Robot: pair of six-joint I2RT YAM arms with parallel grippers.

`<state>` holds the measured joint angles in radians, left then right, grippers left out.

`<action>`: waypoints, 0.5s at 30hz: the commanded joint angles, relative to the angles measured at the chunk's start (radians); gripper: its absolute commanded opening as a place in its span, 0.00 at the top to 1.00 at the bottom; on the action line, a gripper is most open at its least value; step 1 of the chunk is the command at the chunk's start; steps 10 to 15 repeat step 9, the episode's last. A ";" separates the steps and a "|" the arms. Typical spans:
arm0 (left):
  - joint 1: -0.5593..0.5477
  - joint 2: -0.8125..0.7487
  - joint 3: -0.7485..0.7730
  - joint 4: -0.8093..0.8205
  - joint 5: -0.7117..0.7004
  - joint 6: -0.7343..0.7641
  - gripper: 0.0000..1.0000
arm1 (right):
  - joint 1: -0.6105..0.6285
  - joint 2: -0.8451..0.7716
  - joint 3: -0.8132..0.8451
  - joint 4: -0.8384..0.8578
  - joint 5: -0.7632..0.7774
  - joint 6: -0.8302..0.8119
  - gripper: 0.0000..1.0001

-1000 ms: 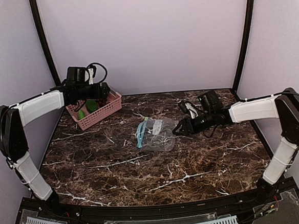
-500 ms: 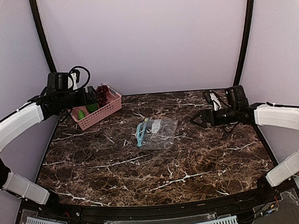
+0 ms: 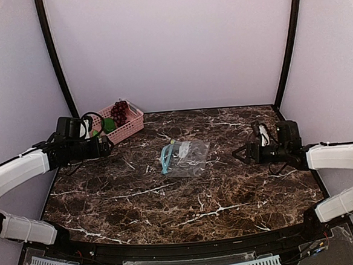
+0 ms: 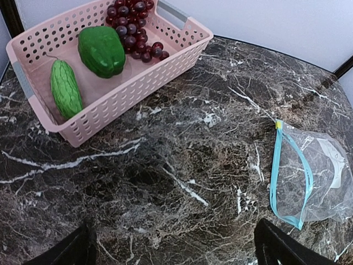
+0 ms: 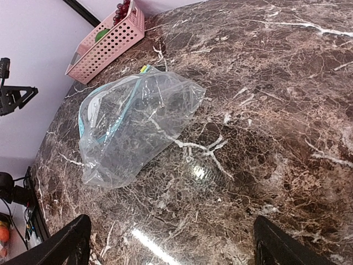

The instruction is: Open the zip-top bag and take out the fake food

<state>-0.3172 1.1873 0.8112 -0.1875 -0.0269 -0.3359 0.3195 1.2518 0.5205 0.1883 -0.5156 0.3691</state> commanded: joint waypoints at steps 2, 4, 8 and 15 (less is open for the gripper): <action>-0.007 -0.028 -0.072 0.045 0.011 -0.062 0.01 | -0.007 -0.020 -0.048 0.111 -0.001 0.047 0.01; -0.009 -0.031 -0.093 0.062 0.009 -0.075 0.01 | -0.007 -0.023 -0.052 0.111 0.001 0.045 0.01; -0.011 -0.045 -0.111 0.084 0.000 -0.080 0.01 | -0.007 -0.028 -0.056 0.110 0.002 0.038 0.01; -0.011 -0.049 -0.111 0.084 0.001 -0.076 0.01 | -0.007 -0.028 -0.058 0.112 0.001 0.037 0.01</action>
